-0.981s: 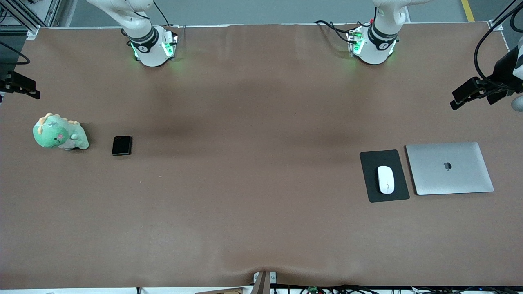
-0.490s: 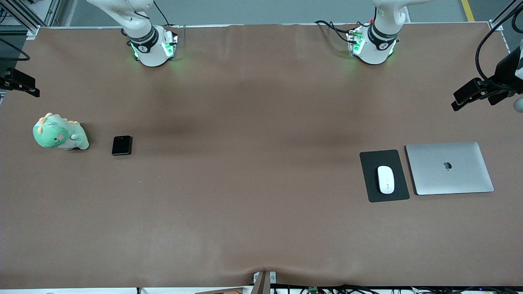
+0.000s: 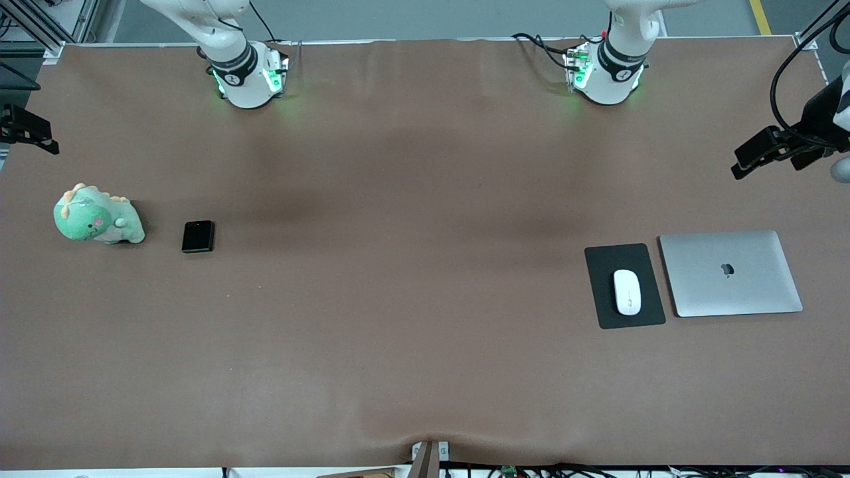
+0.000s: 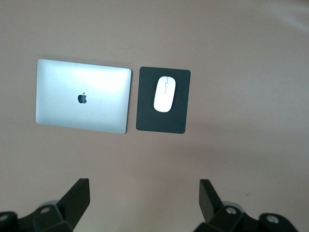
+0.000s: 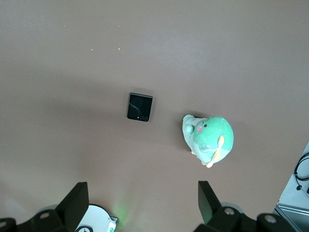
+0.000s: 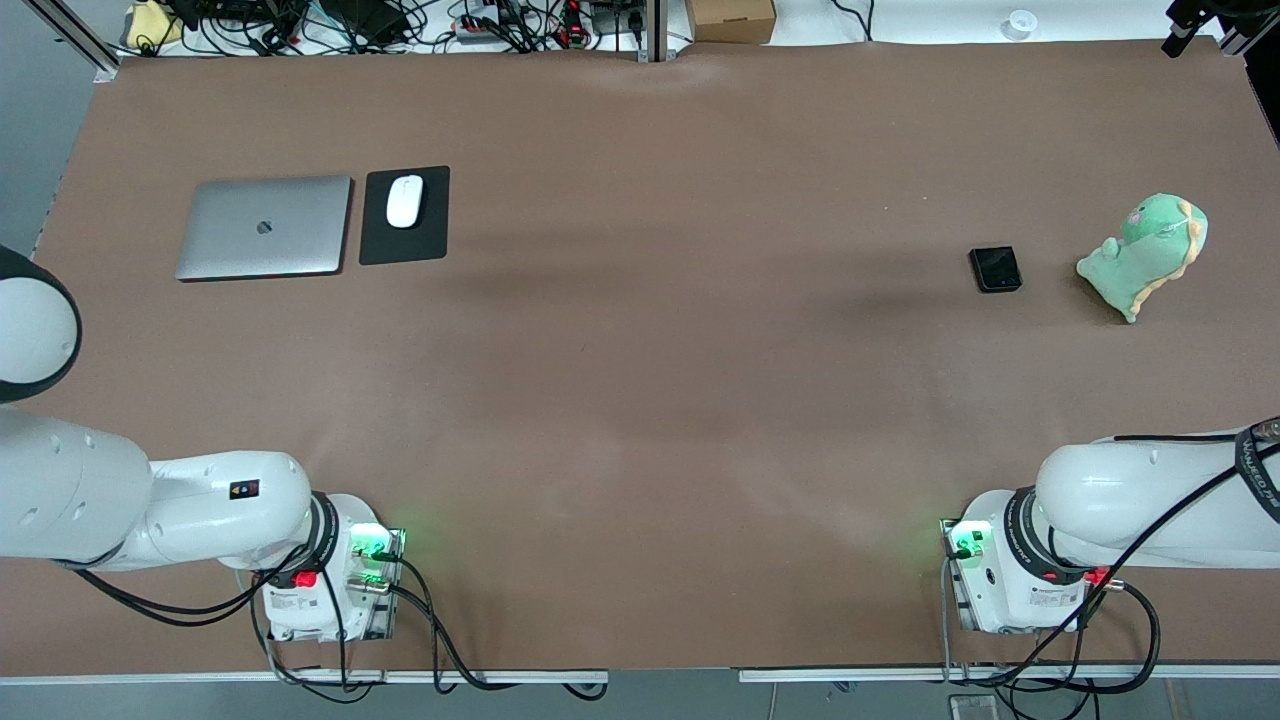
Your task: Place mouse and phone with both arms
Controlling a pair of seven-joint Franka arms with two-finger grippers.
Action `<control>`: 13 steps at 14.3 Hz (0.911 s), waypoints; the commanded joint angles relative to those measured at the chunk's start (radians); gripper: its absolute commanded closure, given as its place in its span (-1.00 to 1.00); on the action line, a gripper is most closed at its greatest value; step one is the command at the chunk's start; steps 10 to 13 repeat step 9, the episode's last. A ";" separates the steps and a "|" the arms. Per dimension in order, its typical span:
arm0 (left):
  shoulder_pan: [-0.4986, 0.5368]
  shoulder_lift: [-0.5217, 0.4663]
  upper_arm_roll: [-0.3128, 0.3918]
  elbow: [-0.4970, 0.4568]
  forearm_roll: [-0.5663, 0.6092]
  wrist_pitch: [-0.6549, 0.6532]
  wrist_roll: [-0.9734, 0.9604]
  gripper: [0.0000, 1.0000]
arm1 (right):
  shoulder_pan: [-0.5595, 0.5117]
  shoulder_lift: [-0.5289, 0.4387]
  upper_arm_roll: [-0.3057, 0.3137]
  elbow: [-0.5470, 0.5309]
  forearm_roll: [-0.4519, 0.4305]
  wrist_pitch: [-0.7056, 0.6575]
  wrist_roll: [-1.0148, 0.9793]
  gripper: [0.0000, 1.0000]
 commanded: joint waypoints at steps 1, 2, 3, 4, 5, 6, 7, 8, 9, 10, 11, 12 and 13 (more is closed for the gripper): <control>0.001 0.007 -0.009 0.026 -0.014 -0.035 0.023 -1.00 | -0.006 -0.021 -0.001 -0.004 0.008 -0.003 -0.016 -1.00; 0.000 0.004 -0.010 0.024 -0.012 -0.040 0.023 -1.00 | -0.005 -0.014 -0.001 0.018 0.011 -0.005 -0.016 -1.00; 0.000 0.002 -0.013 0.024 -0.011 -0.046 0.023 -1.00 | 0.000 -0.011 -0.001 0.022 0.011 -0.003 -0.015 -1.00; -0.002 0.001 -0.015 0.024 -0.011 -0.047 0.023 -1.00 | 0.003 -0.011 -0.001 0.022 0.012 -0.003 -0.015 -1.00; -0.002 0.001 -0.015 0.024 -0.011 -0.047 0.024 -1.00 | 0.003 -0.009 0.000 0.022 0.012 -0.002 -0.015 -1.00; -0.002 0.002 -0.015 0.024 -0.011 -0.047 0.024 -1.00 | 0.006 -0.009 0.000 0.022 0.012 0.002 -0.015 -1.00; -0.002 0.002 -0.015 0.024 -0.011 -0.047 0.027 -1.00 | 0.004 -0.006 0.000 0.022 0.030 0.002 -0.015 -1.00; -0.002 0.002 -0.015 0.024 -0.011 -0.047 0.038 -1.00 | -0.002 -0.006 -0.001 0.022 0.065 0.000 -0.006 -1.00; -0.002 0.001 -0.015 0.023 -0.011 -0.047 0.049 -1.00 | -0.002 -0.006 -0.001 0.022 0.076 0.000 0.020 -1.00; -0.002 0.001 -0.015 0.023 -0.011 -0.047 0.049 -1.00 | -0.002 -0.006 -0.001 0.022 0.076 0.000 0.020 -1.00; -0.002 0.001 -0.015 0.023 -0.011 -0.047 0.049 -1.00 | -0.002 -0.006 -0.001 0.022 0.076 0.000 0.020 -1.00; -0.002 0.001 -0.015 0.023 -0.011 -0.047 0.049 -1.00 | -0.002 -0.006 -0.001 0.022 0.076 0.000 0.020 -1.00; -0.002 0.001 -0.015 0.023 -0.011 -0.047 0.049 -1.00 | -0.002 -0.006 -0.001 0.022 0.076 0.000 0.020 -1.00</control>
